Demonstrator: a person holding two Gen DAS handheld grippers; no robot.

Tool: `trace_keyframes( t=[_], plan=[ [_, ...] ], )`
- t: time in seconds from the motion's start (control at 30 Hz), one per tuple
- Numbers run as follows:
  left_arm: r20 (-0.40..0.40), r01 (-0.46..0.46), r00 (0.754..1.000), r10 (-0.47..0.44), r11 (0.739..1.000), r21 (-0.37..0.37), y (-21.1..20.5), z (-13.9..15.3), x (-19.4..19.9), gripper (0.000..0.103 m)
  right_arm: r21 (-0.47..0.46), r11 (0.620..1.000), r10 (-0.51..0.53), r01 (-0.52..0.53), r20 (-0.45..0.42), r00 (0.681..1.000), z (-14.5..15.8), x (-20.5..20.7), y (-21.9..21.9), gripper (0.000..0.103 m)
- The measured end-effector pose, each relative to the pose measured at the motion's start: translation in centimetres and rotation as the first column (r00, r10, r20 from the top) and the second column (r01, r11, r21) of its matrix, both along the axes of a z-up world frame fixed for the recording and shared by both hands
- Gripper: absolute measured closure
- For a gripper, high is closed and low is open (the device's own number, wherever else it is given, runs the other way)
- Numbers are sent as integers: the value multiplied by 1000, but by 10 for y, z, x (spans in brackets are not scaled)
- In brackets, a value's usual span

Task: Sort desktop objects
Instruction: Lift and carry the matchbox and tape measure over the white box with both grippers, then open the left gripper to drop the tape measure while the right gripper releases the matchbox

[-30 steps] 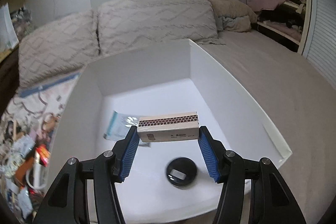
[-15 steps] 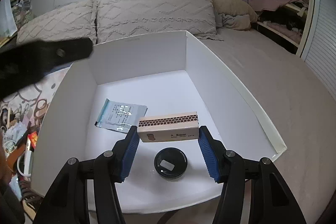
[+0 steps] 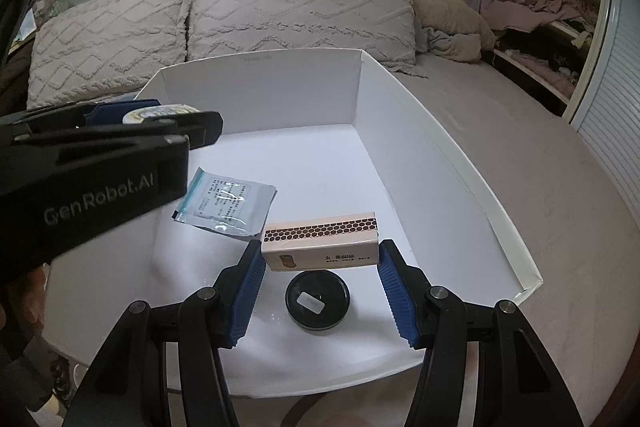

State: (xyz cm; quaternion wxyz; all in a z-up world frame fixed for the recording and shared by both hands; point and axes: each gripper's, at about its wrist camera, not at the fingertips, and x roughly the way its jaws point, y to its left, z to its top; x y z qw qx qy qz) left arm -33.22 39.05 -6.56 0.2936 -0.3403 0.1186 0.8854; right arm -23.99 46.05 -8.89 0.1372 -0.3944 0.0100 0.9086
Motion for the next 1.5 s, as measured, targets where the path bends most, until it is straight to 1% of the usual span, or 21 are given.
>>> trace_keyframes(
  t=[0.33, 0.73, 0.93, 1.1, 1.17, 1.2, 1.23, 1.3, 1.37, 1.5],
  plan=[
    [12, 39, 999, -38, 997, -69, 10, -8, 5, 51, -7, 1000, 9, -9, 7, 1000, 0, 3, 1, 45],
    [25, 86, 996, -83, 986, -145, 20, -18, 9, 51, -2, 1000, 17, -17, 15, 1000, -2, 4, -1, 44],
    [53, 90, 995, -83, 984, -151, 21, -21, 6, 51, 1, 1000, 23, -23, 22, 1000, -3, 7, -3, 44],
    [34, 77, 997, -72, 984, -159, 21, -21, 7, 50, 0, 1000, 22, -22, 22, 999, -4, 8, -3, 44],
    [28, 78, 997, -74, 984, -161, 21, -20, 8, 45, 0, 1000, 23, -23, 24, 999, -4, 7, -3, 44],
    [25, 77, 997, -74, 984, -160, 21, -20, 9, 38, 0, 1000, 23, -23, 25, 999, -4, 7, -3, 44],
    [19, 75, 997, -73, 985, -158, 21, -19, 9, 34, 1, 1000, 23, -23, 25, 999, -4, 7, -3, 44],
    [11, 73, 997, -73, 985, -158, 21, -19, 10, 34, -4, 999, 33, -33, 28, 999, -4, 7, -3, 39],
    [1, 70, 997, -71, 984, -165, 21, -19, 11, 34, 1, 999, 51, -52, 34, 998, -6, 7, -6, 29],
    [3, 67, 998, -67, 986, -156, 20, -19, 10, 34, 17, 998, 52, -53, 42, 998, -9, 6, -8, 28]
  ],
)
